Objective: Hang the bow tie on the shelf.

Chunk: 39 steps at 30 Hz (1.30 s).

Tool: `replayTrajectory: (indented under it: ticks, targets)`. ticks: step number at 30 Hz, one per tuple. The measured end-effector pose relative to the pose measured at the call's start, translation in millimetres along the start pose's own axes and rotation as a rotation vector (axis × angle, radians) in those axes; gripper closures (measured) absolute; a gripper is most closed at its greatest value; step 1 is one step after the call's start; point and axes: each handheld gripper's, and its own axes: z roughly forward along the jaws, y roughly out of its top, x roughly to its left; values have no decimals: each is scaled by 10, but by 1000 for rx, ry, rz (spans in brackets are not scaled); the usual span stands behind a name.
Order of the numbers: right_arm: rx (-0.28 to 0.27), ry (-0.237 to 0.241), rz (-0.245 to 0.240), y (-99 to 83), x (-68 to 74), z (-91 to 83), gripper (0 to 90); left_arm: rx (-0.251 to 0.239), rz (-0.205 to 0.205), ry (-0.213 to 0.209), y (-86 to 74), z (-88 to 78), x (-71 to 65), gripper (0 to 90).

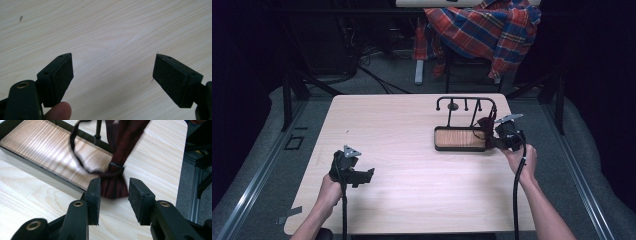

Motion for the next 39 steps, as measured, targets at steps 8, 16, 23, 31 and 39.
replayTrajectory:
  ticks: [8,16,23,31,39]
  targets:
    - [-14,23,14,9,-33,-73,551,0,3,-3,-2,-10,4,171]
    - [-15,46,17,36,-41,-212,420,-2,4,-4,-5,-13,3,172]
    - [-3,100,-30,-35,-47,-362,318,-4,5,0,-8,-19,-1,172]
    - [74,137,-46,-173,-47,-498,164,-8,6,3,-1,-28,-5,172]
    - [111,175,-65,-305,42,-570,147,-14,4,12,-4,-28,0,174]
